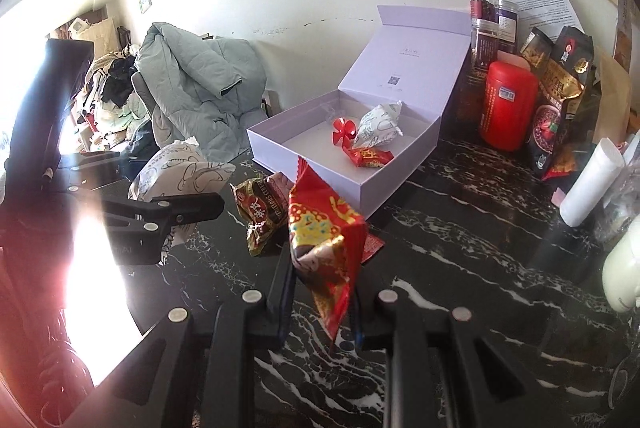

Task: Organize objects
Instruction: 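Lift and carry the white bag and red packet toward the lavender box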

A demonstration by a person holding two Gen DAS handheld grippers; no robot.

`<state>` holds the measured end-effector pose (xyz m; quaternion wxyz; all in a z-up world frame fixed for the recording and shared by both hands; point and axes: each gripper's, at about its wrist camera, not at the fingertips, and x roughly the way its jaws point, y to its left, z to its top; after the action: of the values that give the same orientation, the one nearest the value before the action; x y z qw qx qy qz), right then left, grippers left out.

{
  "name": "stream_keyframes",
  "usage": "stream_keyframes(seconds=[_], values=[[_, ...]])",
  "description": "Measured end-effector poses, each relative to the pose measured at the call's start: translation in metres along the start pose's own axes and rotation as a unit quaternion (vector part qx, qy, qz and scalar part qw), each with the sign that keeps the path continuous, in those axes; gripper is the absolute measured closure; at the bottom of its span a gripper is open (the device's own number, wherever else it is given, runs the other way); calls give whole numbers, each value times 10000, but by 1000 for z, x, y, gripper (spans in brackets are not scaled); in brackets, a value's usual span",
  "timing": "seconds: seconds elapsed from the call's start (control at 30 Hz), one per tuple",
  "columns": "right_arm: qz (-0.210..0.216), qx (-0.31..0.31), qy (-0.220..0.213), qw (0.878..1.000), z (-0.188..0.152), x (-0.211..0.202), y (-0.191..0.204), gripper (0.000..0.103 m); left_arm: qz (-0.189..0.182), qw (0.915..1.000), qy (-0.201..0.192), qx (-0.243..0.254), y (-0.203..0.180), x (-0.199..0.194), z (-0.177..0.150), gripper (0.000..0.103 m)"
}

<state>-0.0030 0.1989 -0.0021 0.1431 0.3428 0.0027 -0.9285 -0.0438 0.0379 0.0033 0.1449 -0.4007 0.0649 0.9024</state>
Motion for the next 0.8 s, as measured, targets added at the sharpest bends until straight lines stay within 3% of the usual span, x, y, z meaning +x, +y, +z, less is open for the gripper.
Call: stream_keyframes(seconds=[0.3, 0.8], values=[[-73, -153, -25, 9999, 25, 5, -9, 81, 29, 9997, -229, 72, -1, 1, 30, 32], [16, -266, 80, 9996, 63, 43, -20, 81, 51, 9998, -195, 25, 21, 30, 65, 32]])
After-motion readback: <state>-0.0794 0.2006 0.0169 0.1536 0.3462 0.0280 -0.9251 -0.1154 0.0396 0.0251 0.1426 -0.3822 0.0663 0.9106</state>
